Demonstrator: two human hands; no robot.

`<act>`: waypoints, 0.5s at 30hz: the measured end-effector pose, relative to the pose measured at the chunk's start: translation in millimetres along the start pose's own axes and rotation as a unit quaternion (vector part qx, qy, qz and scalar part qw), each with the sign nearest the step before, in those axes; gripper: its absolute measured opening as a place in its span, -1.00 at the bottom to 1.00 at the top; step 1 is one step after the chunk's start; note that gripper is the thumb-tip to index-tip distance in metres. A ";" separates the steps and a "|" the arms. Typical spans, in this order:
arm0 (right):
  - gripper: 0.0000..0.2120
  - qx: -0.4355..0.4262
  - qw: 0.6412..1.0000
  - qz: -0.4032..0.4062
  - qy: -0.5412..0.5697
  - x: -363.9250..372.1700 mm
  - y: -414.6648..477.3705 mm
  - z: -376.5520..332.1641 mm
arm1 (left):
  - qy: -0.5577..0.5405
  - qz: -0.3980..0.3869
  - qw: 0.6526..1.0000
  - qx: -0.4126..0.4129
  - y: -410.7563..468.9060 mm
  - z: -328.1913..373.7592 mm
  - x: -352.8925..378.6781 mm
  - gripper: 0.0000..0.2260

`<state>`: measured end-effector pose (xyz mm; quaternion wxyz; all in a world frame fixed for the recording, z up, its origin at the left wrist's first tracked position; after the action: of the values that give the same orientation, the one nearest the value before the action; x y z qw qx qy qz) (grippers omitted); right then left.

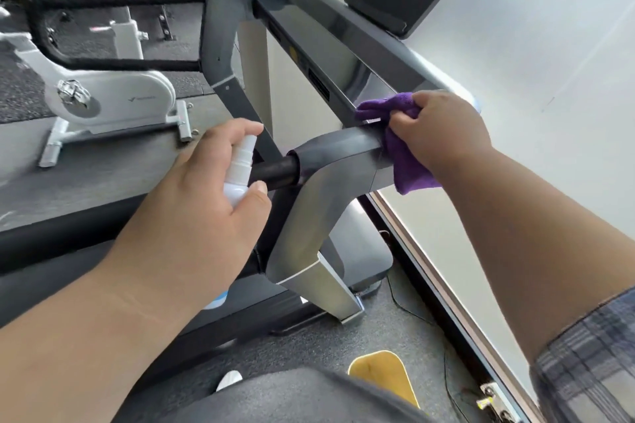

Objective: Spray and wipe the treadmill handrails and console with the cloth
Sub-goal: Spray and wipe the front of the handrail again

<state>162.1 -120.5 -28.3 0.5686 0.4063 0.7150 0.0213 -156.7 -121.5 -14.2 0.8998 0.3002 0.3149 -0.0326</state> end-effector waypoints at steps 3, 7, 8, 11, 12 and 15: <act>-0.78 -0.004 1.000 0.012 -0.004 2.3 -8.4 -11.8 | -0.004 -0.002 1.000 -0.003 -2.1 -5.5 -2.5 -0.58; -0.74 -0.077 0.996 0.029 -0.018 10.2 -33.3 -65.1 | -0.012 -0.012 1.000 -0.003 -3.2 -16.1 -3.5 -0.58; -0.75 -0.088 0.996 0.030 -0.014 12.9 -40.9 -80.2 | -0.015 -0.013 1.000 -0.002 -2.8 -18.5 -3.6 -0.58; -0.78 -0.145 0.989 0.025 -0.008 21.3 -64.9 -127.0 | -0.026 -0.017 1.000 0.001 0.6 -23.1 -5.1 -0.58; -0.76 -0.176 0.984 0.023 -0.016 26.0 -74.8 -143.1 | -0.032 -0.019 0.999 0.004 2.3 -23.9 -5.6 -0.57; -0.72 -0.247 0.968 0.000 -0.034 47.3 -106.5 -187.3 | -0.044 -0.022 0.999 0.016 9.1 -26.7 -7.6 -0.56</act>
<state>-53.8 -82.3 -52.4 0.6754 0.2536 0.6676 0.1839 -175.2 -100.1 -21.6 0.9072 0.3053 0.2806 -0.0707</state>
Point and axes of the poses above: each hand's wrist, its own y-axis towards the middle knuckle, its own x-axis out of the palm, z = x × y, the point moved 8 cm from there along y, towards the middle knuckle, and after that the axes turned 14 degrees about z, right-handed, at the moved point
